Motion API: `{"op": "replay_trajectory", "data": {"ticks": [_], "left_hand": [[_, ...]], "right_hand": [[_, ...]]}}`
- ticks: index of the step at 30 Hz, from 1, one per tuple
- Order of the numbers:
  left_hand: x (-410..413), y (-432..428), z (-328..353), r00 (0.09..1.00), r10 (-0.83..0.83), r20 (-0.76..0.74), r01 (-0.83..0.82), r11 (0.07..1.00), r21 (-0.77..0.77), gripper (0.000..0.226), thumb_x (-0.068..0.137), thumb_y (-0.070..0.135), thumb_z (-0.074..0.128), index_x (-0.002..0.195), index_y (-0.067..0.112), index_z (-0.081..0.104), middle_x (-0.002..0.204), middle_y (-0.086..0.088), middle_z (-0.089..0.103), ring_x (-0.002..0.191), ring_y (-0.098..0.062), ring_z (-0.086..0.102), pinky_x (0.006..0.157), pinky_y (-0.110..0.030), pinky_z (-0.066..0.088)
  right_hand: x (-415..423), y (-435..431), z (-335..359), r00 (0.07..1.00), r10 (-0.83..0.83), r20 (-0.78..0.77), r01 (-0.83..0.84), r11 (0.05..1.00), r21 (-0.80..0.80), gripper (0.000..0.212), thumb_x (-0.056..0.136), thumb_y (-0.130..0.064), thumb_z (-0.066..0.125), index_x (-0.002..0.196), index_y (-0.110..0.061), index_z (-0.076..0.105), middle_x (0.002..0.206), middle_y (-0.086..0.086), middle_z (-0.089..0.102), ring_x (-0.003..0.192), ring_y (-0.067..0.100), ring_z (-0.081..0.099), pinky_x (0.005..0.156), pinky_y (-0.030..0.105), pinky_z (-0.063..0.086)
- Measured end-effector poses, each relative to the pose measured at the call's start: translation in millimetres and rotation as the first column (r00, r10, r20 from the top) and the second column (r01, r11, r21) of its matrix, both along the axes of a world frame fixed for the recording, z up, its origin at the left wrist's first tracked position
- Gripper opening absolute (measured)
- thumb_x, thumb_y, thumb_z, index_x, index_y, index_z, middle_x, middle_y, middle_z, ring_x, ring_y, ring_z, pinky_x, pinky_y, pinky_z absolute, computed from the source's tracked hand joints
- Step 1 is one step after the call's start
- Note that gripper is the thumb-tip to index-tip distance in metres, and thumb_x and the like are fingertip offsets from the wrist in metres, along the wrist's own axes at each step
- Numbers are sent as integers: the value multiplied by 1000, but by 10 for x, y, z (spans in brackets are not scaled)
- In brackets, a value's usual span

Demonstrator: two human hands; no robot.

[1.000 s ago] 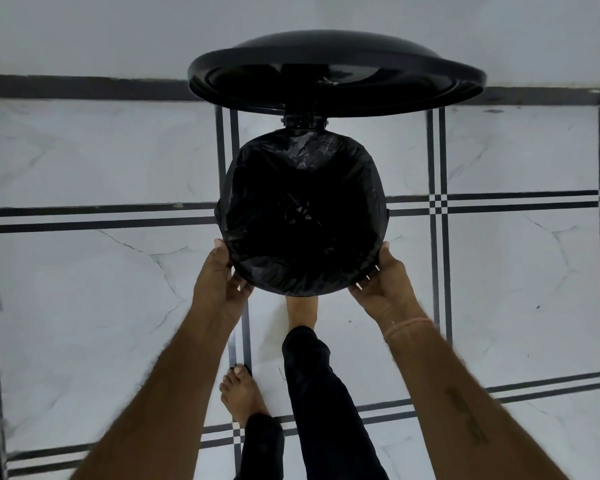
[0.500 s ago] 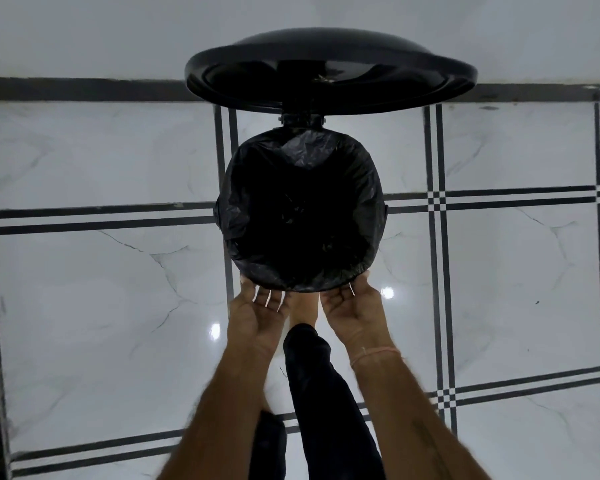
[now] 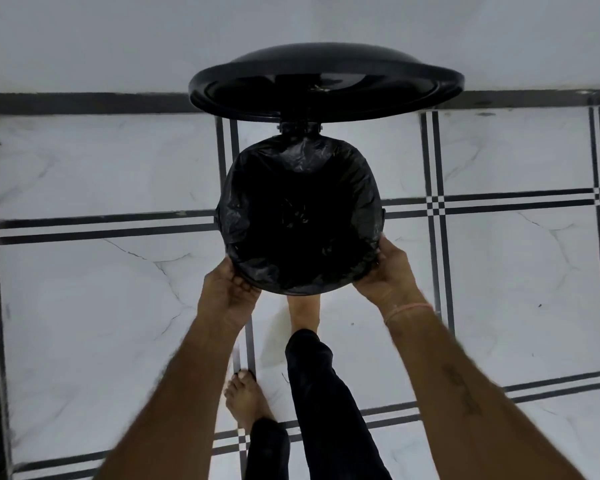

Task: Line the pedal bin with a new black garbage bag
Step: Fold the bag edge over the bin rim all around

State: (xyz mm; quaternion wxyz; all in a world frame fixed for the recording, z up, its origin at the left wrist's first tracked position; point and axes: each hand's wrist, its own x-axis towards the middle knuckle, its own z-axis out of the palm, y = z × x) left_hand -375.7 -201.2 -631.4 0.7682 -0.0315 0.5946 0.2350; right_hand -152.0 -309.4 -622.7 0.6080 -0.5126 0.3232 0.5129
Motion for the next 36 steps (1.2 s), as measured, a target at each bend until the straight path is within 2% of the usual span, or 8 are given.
{"op": "replay_trajectory", "data": {"ticks": [3, 5, 14, 17, 21, 26, 31, 36], "left_hand": [[-27, 57, -1, 997, -78, 2, 78, 997, -25, 31, 107, 9, 48, 88, 7, 72, 77, -6, 77, 79, -18, 75, 74, -29, 65], [-45, 94, -9, 996, -92, 4, 92, 995, -30, 28, 111, 15, 45, 101, 6, 69, 87, -6, 79, 92, -19, 72, 81, -30, 63], [7, 358, -39, 973, -216, -77, 219, 975, 27, 25, 107, 29, 56, 100, 11, 72, 85, -3, 80, 78, -14, 78, 75, -30, 66], [-1, 378, -78, 965, -251, -72, 252, 968, -1, 29, 108, 32, 53, 104, 11, 71, 96, -5, 79, 91, -17, 75, 95, -33, 59], [5, 357, -125, 959, -264, -99, 268, 963, 30, 34, 109, 33, 49, 116, 6, 69, 111, -9, 75, 103, -21, 71, 90, -30, 60], [-99, 257, -174, 975, -182, -126, 201, 967, 159, 34, 106, 36, 52, 118, 9, 69, 112, -5, 76, 106, -21, 72, 87, -33, 64], [-156, 212, -151, 973, -227, -48, 232, 958, 170, 44, 110, 26, 44, 143, -1, 54, 125, -11, 68, 112, -22, 67, 96, -32, 58], [-38, 156, -96, 989, -142, -41, 146, 985, 93, 51, 111, 31, 37, 150, -2, 46, 132, -13, 64, 117, -21, 64, 98, -28, 55]], "right_hand": [[109, 1, -31, 997, 69, 34, -66, 995, -70, 26, 105, -24, 58, 105, -6, 78, 105, 12, 80, 97, 29, 79, 87, 43, 65], [148, -27, -67, 996, 81, 43, -76, 990, -118, 33, 108, -31, 55, 114, -7, 75, 113, 14, 79, 99, 29, 78, 78, 42, 65], [245, 138, -158, 993, 107, 46, -99, 984, -148, 51, 109, -48, 45, 140, -13, 65, 138, 14, 70, 129, 36, 63, 94, 48, 56], [229, 120, -199, 992, 107, 73, -94, 981, -169, 50, 109, -47, 46, 139, -12, 65, 139, 13, 69, 130, 35, 62, 106, 48, 51], [179, 52, -204, 985, 142, 98, -125, 979, -160, 46, 106, -48, 48, 126, -12, 70, 130, 12, 73, 125, 33, 66, 115, 50, 48], [229, 13, -158, 983, 150, 110, -125, 971, -203, 40, 109, -40, 49, 110, -9, 73, 96, 8, 84, 107, 28, 73, 97, 46, 59], [214, -99, -82, 991, 103, 82, -91, 987, -136, 43, 110, -40, 47, 114, -7, 74, 114, 11, 80, 105, 25, 76, 83, 41, 64], [16, -210, -74, 996, 71, 50, -62, 984, -165, 33, 106, -41, 53, 112, -15, 73, 100, 3, 83, 100, 21, 76, 65, 35, 66]]}}
